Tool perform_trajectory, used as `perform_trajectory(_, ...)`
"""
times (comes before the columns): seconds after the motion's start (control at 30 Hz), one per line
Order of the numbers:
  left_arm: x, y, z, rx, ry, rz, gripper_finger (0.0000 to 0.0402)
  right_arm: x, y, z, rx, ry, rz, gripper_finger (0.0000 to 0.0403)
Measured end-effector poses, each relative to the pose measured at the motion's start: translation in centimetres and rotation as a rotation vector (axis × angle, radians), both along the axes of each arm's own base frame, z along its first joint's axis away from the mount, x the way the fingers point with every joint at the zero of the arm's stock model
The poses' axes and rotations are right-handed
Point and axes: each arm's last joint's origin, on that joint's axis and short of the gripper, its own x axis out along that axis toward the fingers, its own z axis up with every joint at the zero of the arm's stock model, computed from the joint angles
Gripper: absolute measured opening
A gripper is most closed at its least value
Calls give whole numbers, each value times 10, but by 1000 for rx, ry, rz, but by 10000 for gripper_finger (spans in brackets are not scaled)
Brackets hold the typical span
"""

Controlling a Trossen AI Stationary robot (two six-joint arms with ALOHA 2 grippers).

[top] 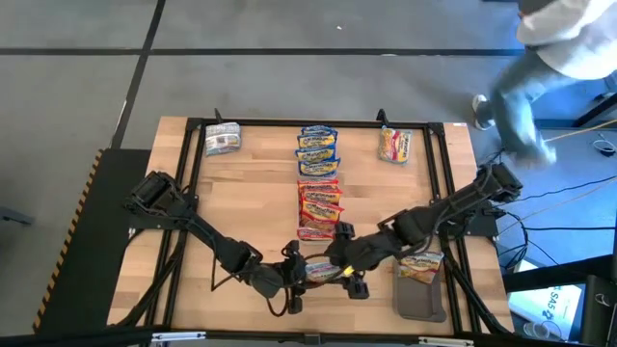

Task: Sort Maruchan noodles
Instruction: Put the light blue noodle pack into the black bin

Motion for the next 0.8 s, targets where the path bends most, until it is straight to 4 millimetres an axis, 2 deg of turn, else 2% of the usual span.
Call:
perform_trajectory(0.3, 0, 0, 0, 1, 1, 4, 125, 14, 6, -27, -12, 76, 15, 319)
perform_trajectory(0.4, 0, 0, 0, 0, 1, 5, 125, 16, 7, -31, -19, 87, 15, 301)
perform_trajectory(0.5, 0, 0, 0, 4, 1, 2, 125, 16, 7, -29, -19, 71, 23, 254)
perform_trajectory(0.63, 0, 0, 0, 1, 0, 4, 127, 16, 7, -27, -13, 66, 31, 170)
perform_trajectory(0.8, -1, -1, 0, -5, 0, 5, 157, 14, 7, -26, -13, 64, 36, 89)
